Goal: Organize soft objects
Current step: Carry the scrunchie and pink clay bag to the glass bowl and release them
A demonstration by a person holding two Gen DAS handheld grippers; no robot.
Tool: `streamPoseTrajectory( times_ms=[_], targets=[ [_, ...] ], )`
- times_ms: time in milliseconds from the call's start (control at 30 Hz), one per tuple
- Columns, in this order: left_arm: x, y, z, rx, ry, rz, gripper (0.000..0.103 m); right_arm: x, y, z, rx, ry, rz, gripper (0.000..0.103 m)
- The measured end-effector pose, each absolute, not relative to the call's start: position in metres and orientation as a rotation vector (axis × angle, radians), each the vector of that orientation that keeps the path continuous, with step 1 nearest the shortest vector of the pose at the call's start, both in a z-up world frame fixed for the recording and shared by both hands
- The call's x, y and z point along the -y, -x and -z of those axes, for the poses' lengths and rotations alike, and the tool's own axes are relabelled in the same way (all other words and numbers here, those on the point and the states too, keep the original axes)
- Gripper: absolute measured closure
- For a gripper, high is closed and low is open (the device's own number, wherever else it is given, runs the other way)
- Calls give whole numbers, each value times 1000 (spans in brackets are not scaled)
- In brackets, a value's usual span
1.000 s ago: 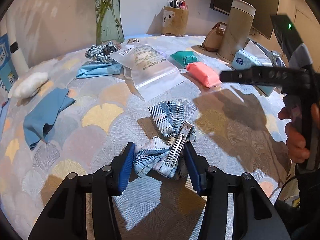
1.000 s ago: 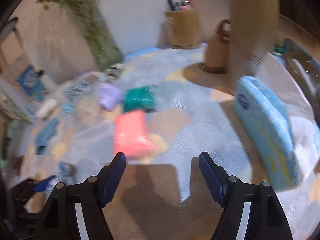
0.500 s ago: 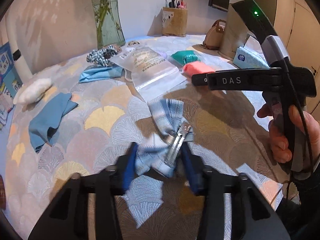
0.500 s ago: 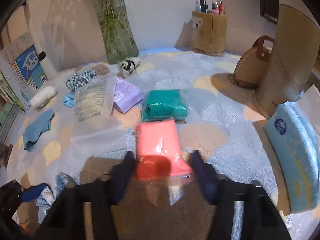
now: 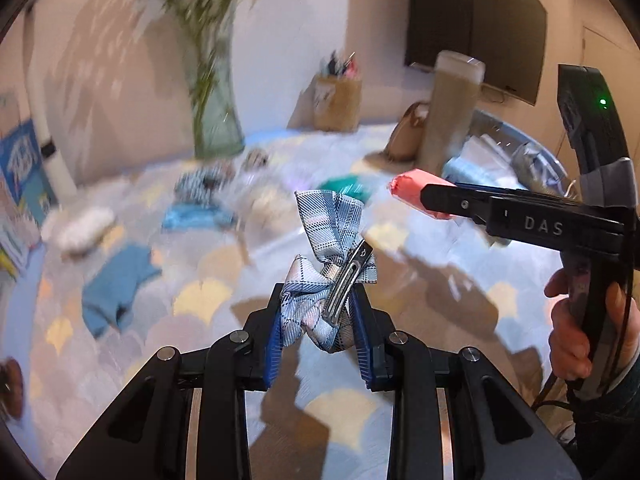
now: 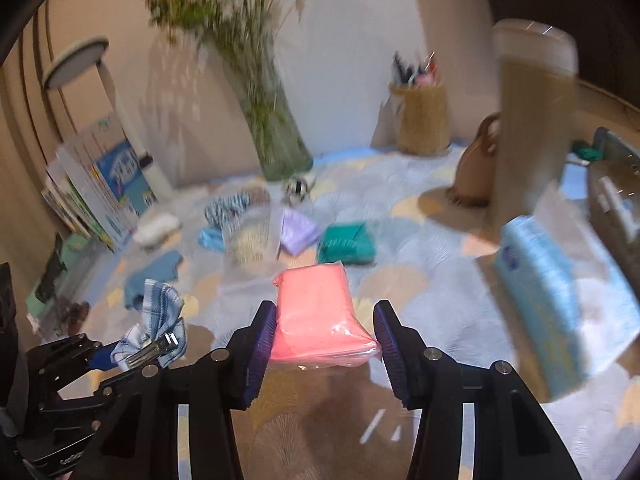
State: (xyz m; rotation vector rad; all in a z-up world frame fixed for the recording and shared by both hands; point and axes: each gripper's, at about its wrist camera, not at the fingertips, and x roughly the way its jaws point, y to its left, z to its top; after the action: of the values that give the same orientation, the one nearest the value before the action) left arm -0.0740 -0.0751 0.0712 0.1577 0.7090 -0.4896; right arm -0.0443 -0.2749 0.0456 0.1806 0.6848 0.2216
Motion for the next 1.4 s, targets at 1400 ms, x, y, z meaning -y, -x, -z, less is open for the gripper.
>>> streamPoseTrajectory(
  times_ms=[1400],
  targets=[
    [444, 21, -142, -784, -308, 942, 47, 638, 102, -109, -517, -664, 334, 32]
  ],
)
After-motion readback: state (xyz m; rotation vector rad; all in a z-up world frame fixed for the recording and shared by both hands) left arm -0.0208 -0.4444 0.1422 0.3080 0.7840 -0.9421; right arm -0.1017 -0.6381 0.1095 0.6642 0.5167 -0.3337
